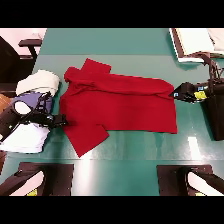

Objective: Fold the shirts.

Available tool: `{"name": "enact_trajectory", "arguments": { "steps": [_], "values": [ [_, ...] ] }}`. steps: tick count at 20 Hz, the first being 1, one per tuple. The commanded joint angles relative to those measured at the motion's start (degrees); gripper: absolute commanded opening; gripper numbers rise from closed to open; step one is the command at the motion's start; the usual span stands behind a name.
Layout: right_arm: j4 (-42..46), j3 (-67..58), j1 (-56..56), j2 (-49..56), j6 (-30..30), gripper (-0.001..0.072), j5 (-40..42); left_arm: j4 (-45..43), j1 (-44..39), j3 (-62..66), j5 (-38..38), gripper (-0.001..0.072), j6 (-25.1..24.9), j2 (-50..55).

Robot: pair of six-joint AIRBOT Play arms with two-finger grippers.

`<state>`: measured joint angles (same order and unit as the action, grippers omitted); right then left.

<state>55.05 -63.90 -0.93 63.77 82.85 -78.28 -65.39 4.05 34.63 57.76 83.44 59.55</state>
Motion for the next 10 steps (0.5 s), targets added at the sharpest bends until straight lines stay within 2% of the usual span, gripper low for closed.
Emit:
{"name": "enact_trajectory", "arguments": {
  "steps": [1, 3, 4, 5, 6, 8, 10],
  "values": [
    [0.0, 0.0, 0.0, -0.1, 0.0, 0.0375, 0.0, -0.4, 0.0, 0.5, 0.9, 0.0371, 0.2, 0.0],
    [0.0, 0.0, 0.0, -0.1, 0.0, 0.0375, -0.2, -2.1, 0.0, 3.0, 3.7, 0.0373, 0.1, 0.0],
    [0.0, 0.0, 0.1, -0.1, 0.0, 0.0375, -0.4, -4.5, 0.0, 4.4, 4.3, 0.0426, 0.2, -0.3],
    [0.1, 0.0, 0.1, -0.1, 0.0, 0.0375, -0.8, -7.3, 0.0, 5.4, 4.3, 0.0597, 0.7, -0.4],
    [0.1, 0.0, 0.1, -0.1, 0.0, 0.0375, -1.2, -10.3, 0.0, 5.9, 4.2, 0.0631, 2.3, -0.5],
    [0.1, 0.0, 0.1, -0.1, 0.0, 0.0375, -1.2, -12.0, 0.0, 5.8, 4.3, 0.0631, 3.4, 0.3],
    [0.1, 0.0, 0.1, -0.1, 0.0, 0.0375, -1.2, -10.0, 0.0, 5.8, 3.5, 0.0631, 3.4, 2.0]
  ]
}}
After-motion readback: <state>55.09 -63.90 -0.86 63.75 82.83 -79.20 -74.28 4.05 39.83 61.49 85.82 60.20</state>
